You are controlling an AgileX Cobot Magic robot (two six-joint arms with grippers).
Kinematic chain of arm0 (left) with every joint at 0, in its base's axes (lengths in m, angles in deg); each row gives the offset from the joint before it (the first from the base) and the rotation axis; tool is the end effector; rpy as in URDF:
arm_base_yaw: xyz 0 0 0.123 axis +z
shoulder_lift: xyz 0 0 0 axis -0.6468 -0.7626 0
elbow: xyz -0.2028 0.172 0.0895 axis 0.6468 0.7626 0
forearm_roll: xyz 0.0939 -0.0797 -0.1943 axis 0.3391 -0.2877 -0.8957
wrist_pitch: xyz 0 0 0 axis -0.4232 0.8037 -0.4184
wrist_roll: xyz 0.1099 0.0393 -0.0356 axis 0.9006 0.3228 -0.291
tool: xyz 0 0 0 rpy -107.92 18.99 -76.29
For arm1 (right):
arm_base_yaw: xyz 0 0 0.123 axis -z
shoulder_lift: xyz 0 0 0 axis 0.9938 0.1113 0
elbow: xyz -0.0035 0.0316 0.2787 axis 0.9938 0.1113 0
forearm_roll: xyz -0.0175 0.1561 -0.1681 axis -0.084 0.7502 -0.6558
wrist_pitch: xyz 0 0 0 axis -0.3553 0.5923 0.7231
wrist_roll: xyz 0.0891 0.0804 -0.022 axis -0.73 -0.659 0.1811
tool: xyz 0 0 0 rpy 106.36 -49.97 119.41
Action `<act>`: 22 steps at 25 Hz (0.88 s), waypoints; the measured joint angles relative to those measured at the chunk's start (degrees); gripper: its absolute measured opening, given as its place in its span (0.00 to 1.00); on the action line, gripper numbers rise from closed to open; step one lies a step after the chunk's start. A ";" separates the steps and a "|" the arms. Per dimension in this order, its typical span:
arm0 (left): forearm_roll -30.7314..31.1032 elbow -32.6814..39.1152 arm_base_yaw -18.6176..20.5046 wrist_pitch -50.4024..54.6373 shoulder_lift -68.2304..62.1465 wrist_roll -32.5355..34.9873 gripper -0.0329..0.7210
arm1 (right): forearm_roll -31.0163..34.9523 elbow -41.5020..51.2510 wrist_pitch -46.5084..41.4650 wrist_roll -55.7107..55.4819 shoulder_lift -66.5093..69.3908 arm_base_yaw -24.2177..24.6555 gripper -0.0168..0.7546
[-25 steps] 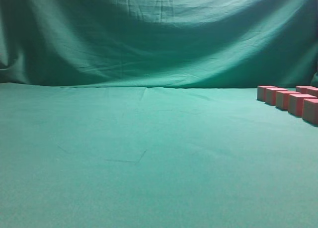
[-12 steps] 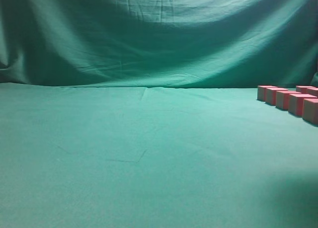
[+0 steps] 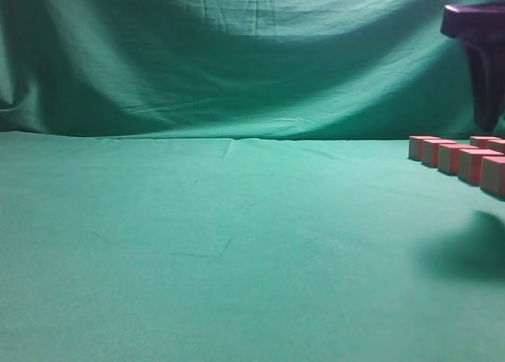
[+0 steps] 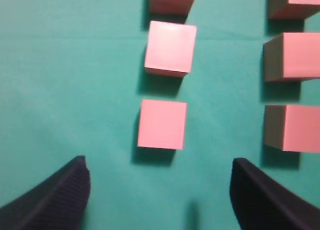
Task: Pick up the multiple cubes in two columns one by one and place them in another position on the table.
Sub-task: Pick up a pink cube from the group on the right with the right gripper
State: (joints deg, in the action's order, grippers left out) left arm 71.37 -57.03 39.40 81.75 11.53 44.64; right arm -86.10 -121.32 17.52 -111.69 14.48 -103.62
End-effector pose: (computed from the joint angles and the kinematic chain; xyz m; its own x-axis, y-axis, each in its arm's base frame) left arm 0.0653 -0.0002 0.1694 -0.2588 0.0317 -0.9654 0.0161 0.9995 0.0285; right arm 0.2742 0.0817 0.1853 -0.9322 -0.0581 -0.3573 -0.0479 0.9982 -0.0373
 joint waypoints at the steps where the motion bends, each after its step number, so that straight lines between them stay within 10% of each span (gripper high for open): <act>1: 0.00 0.00 0.00 0.00 0.00 0.00 0.04 | 0.00 0.00 0.48 -0.15 0.59 0.61 0.69; 22: 0.00 0.00 0.00 0.00 0.00 0.00 0.04 | 0.07 0.00 10.04 1.98 10.87 1.69 0.69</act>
State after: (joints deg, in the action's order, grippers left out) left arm 71.37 -57.03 39.40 81.75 11.53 44.64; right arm -86.03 -121.32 27.56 -109.71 25.35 -101.93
